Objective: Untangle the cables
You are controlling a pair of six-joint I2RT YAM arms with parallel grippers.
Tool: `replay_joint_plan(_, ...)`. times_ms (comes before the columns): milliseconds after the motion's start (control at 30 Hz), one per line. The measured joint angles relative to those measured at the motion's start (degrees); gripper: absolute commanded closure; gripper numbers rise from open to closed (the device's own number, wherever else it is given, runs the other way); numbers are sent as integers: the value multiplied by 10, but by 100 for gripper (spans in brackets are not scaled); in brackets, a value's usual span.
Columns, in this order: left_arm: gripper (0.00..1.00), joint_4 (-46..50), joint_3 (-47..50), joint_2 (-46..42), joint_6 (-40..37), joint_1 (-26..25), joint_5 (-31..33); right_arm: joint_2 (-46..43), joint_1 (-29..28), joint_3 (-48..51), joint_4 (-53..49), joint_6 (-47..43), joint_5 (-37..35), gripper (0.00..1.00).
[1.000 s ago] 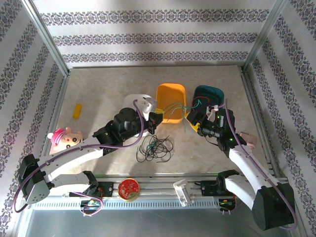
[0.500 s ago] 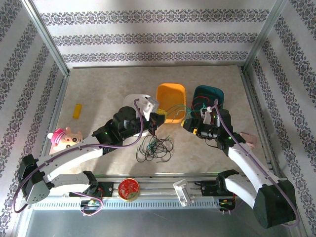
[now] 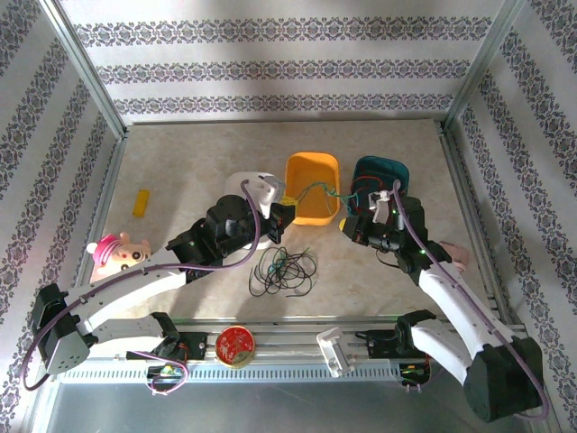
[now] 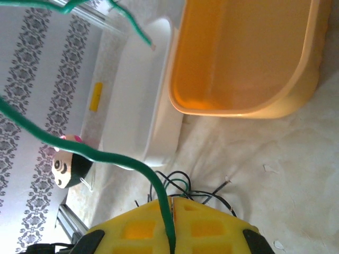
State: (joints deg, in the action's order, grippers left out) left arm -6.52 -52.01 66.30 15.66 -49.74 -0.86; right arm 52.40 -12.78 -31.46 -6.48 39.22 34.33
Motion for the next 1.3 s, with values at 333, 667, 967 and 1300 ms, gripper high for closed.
replay_joint_plan(333,100,32,-6,58,16,0,33,-36,31,-9,37,48,32,100)
replay_joint_plan(667,100,7,0,80,35,6,24,28,-87,-62,43,38,57,100)
replay_joint_plan(967,100,6,-16,80,35,60,16,43,-102,-89,-61,-42,40,100)
replay_joint_plan(1300,100,5,-37,53,26,104,-34,-7,59,-60,-111,-38,-7,100)
